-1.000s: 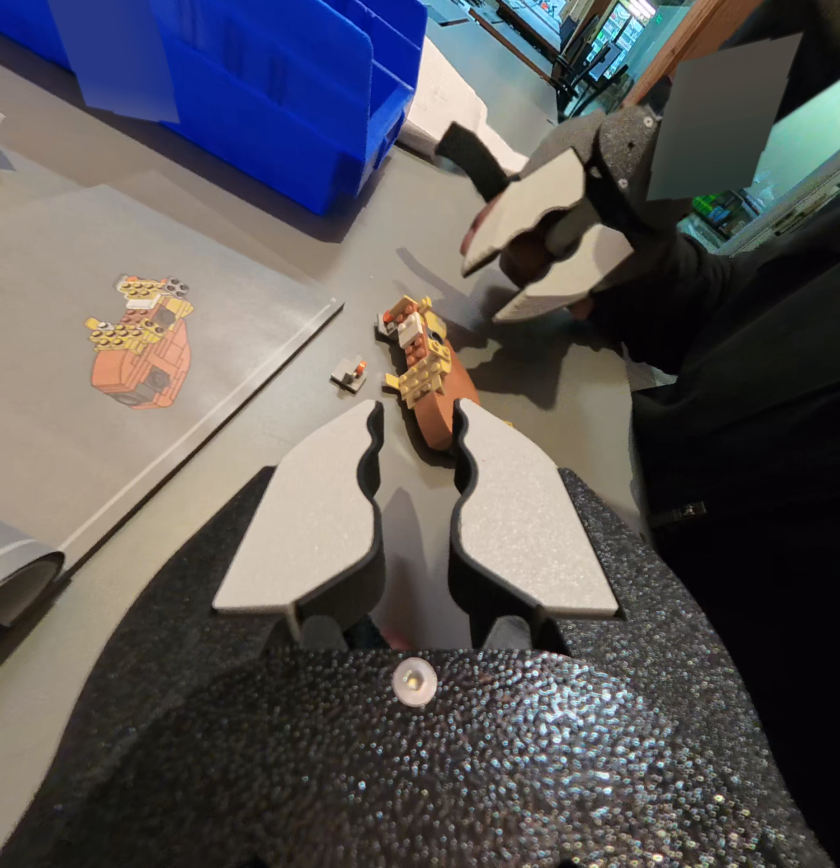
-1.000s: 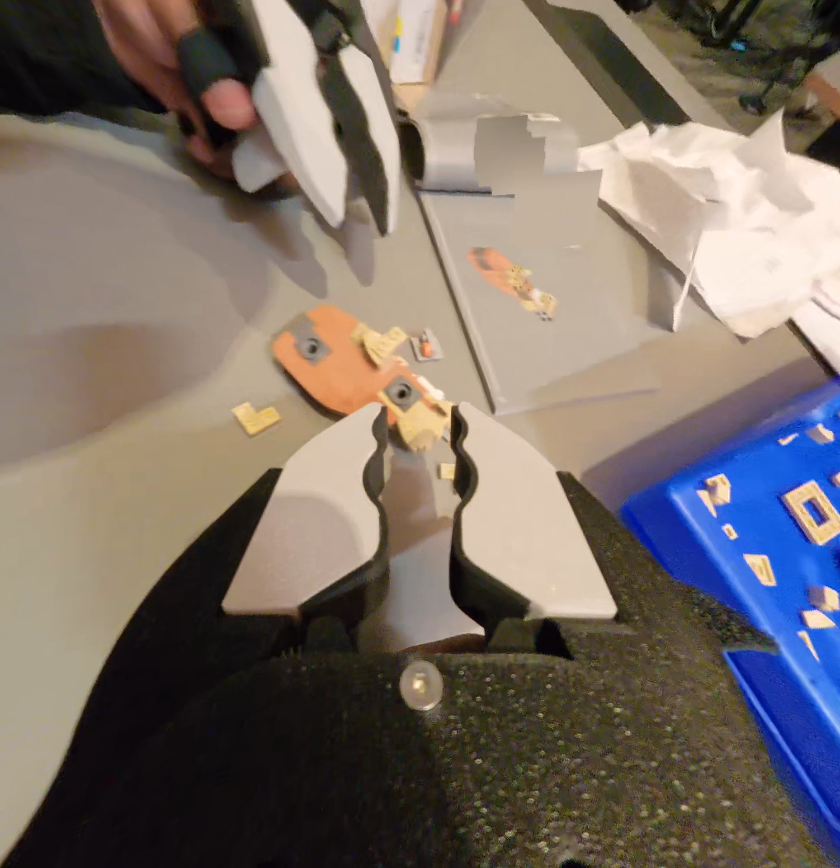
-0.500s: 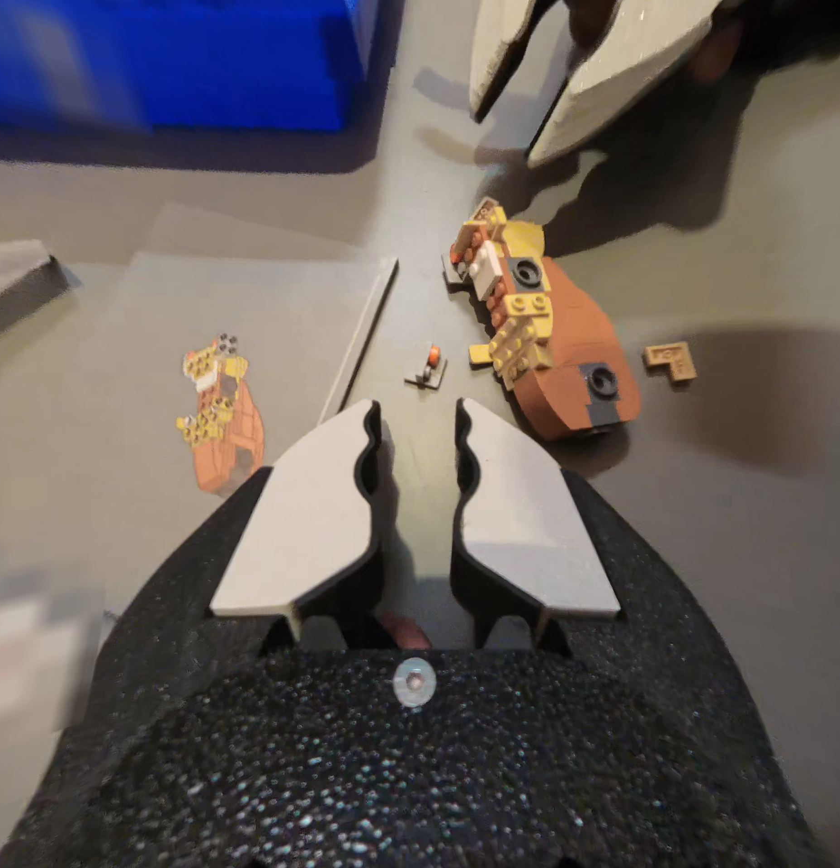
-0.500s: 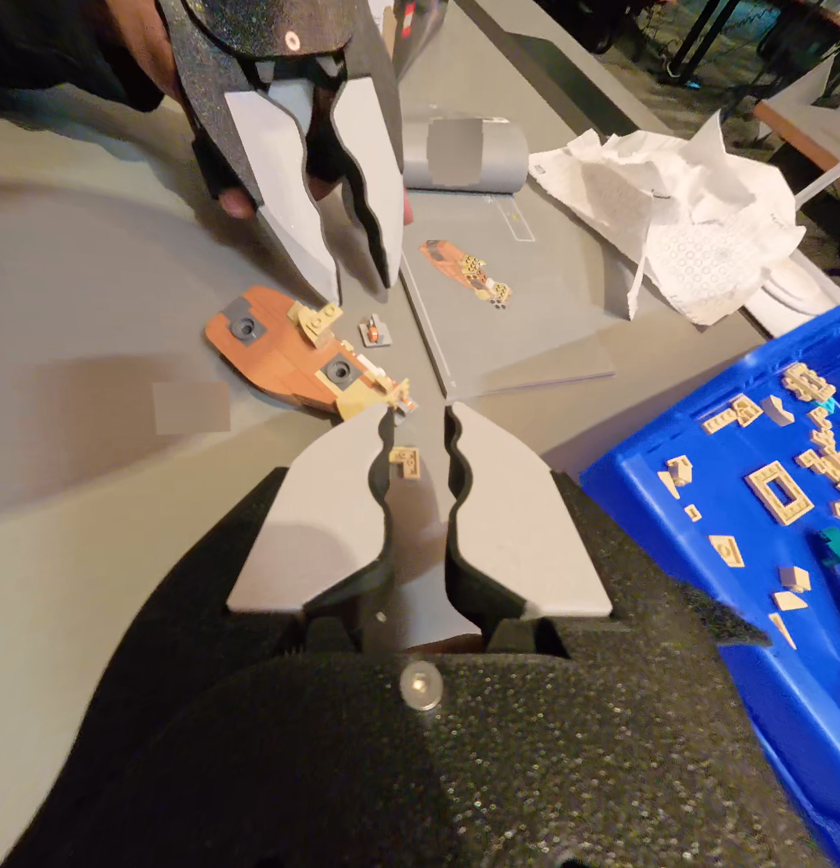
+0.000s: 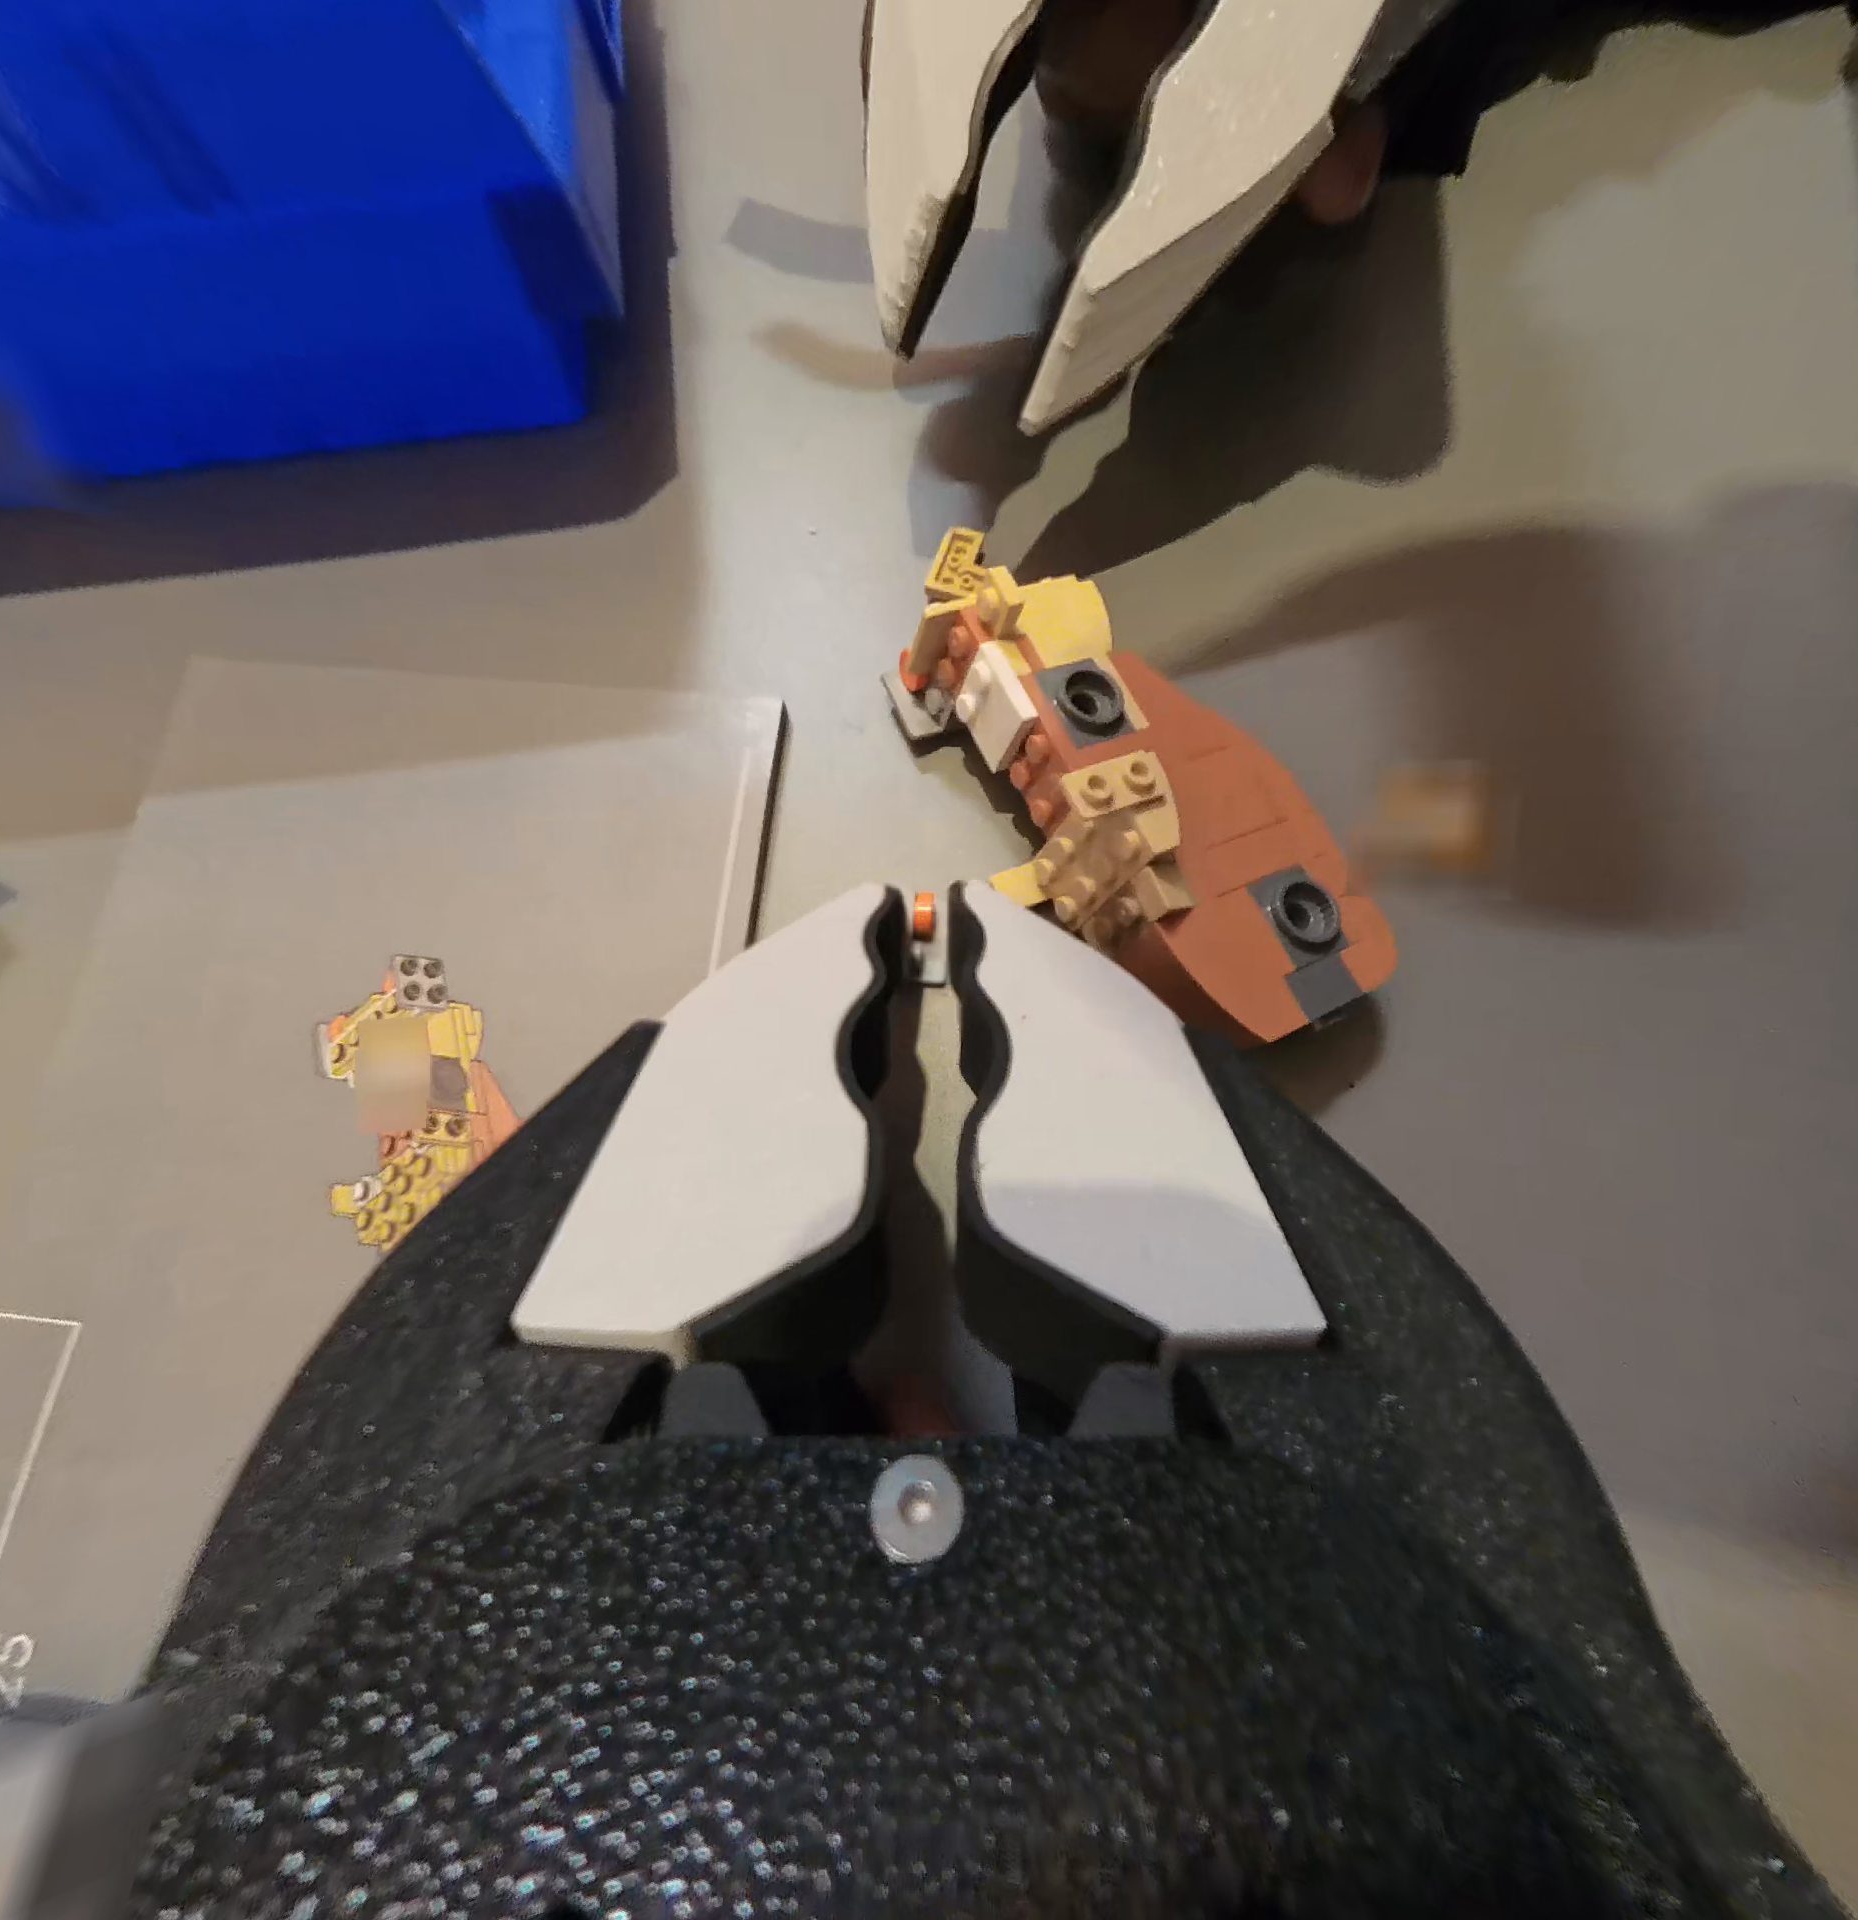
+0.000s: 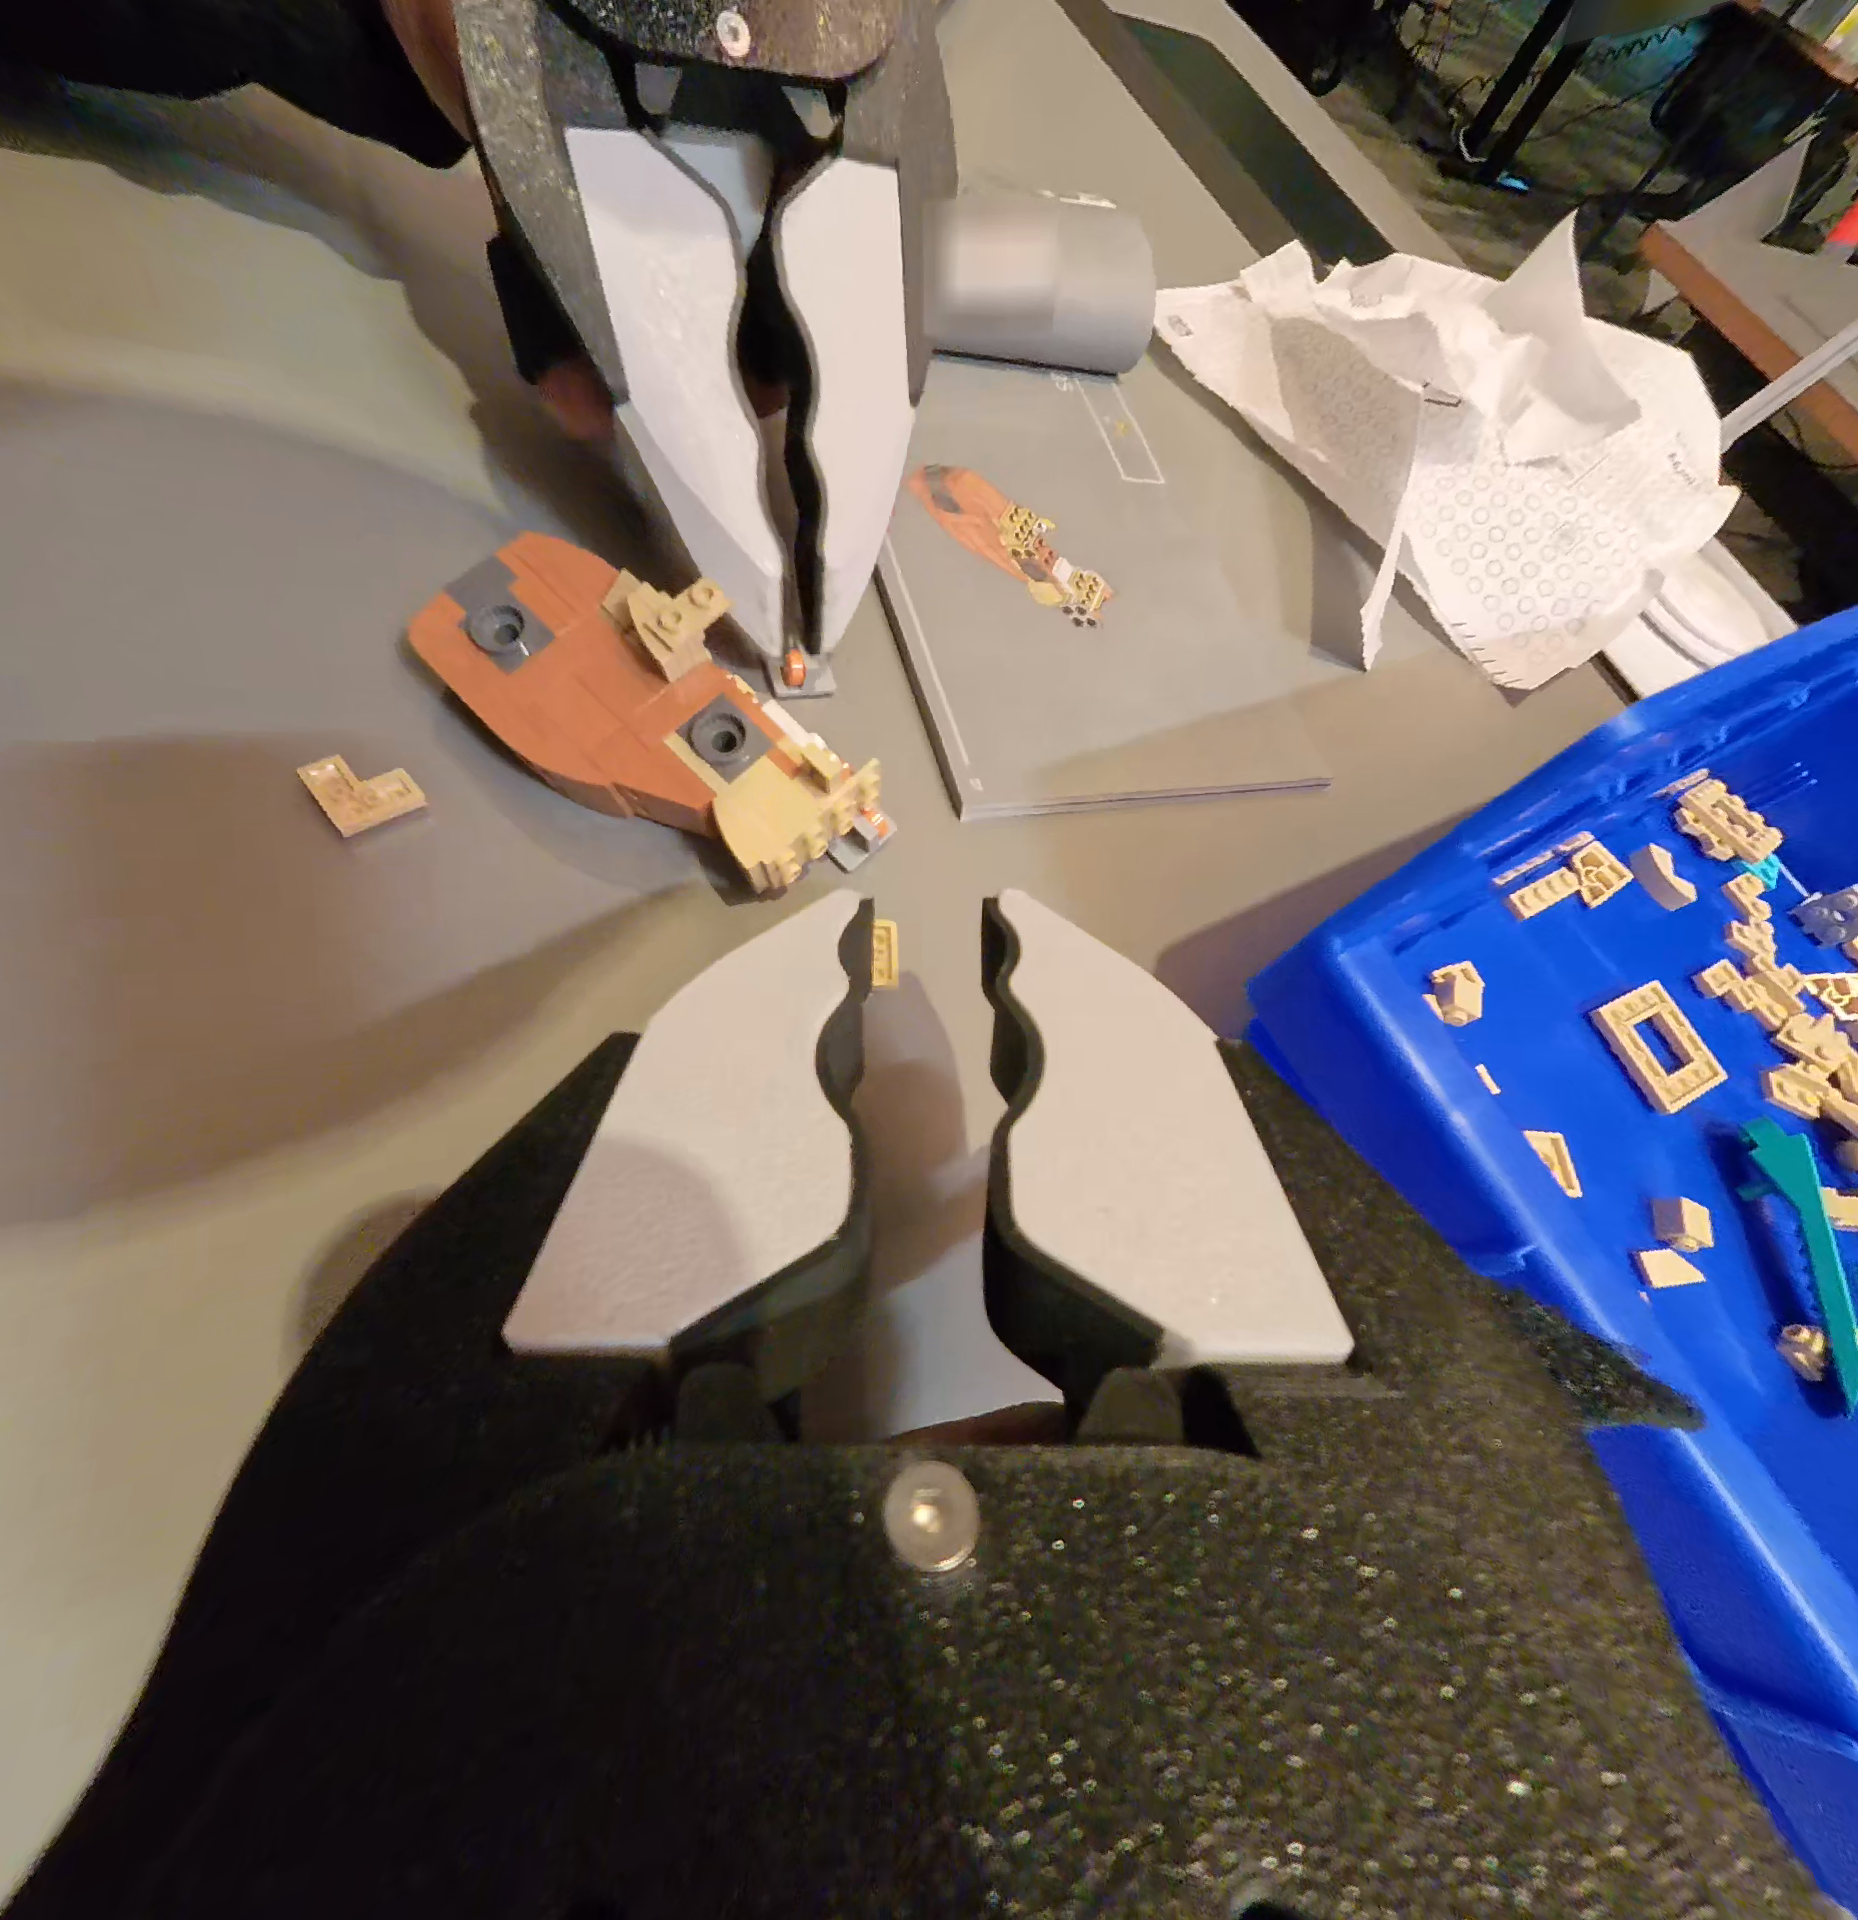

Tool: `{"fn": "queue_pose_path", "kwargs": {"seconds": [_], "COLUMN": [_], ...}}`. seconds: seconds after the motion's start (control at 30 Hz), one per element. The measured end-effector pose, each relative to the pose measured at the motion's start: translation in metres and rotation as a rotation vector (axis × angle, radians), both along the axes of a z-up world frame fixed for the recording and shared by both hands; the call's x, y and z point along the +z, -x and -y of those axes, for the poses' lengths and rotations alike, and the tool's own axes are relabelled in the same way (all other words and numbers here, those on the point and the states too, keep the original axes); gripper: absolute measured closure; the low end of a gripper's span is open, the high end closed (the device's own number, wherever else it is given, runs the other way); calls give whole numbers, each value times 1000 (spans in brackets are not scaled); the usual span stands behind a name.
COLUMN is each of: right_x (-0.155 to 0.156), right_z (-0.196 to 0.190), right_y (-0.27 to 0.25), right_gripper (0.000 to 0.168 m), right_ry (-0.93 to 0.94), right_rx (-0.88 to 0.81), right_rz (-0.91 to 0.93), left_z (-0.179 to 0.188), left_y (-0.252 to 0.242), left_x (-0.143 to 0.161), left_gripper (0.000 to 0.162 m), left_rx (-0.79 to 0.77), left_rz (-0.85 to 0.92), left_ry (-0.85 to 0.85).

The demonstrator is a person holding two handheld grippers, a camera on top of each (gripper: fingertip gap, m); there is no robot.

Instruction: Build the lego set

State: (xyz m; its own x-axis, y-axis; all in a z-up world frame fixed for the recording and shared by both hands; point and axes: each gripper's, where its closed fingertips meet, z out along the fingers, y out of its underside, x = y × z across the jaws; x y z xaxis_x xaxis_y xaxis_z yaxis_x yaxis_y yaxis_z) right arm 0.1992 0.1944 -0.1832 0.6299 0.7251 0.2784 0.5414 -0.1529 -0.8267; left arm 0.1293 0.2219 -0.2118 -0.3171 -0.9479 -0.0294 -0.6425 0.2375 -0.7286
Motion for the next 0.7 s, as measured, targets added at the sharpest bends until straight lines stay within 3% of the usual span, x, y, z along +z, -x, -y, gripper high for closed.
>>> {"fn": "queue_pose_path", "kwargs": {"seconds": [0.43, 0.6, 0.7], "right_x": [10, 10, 11], "right_z": [-1, -2, -2], "right_y": [9, 8, 8], "right_gripper": [149, 149, 150], "right_ry": [-181, -196, -200], "right_rx": [39, 37, 35], "right_rz": [86, 92, 91], "left_z": [-5, -4, -3], "left_y": [-6, 1, 3], "left_x": [10, 11, 8], "left_gripper": [162, 161, 152], "left_rx": [177, 124, 109], "left_rz": [14, 17, 1], "left_ry": [325, 203, 147]}}
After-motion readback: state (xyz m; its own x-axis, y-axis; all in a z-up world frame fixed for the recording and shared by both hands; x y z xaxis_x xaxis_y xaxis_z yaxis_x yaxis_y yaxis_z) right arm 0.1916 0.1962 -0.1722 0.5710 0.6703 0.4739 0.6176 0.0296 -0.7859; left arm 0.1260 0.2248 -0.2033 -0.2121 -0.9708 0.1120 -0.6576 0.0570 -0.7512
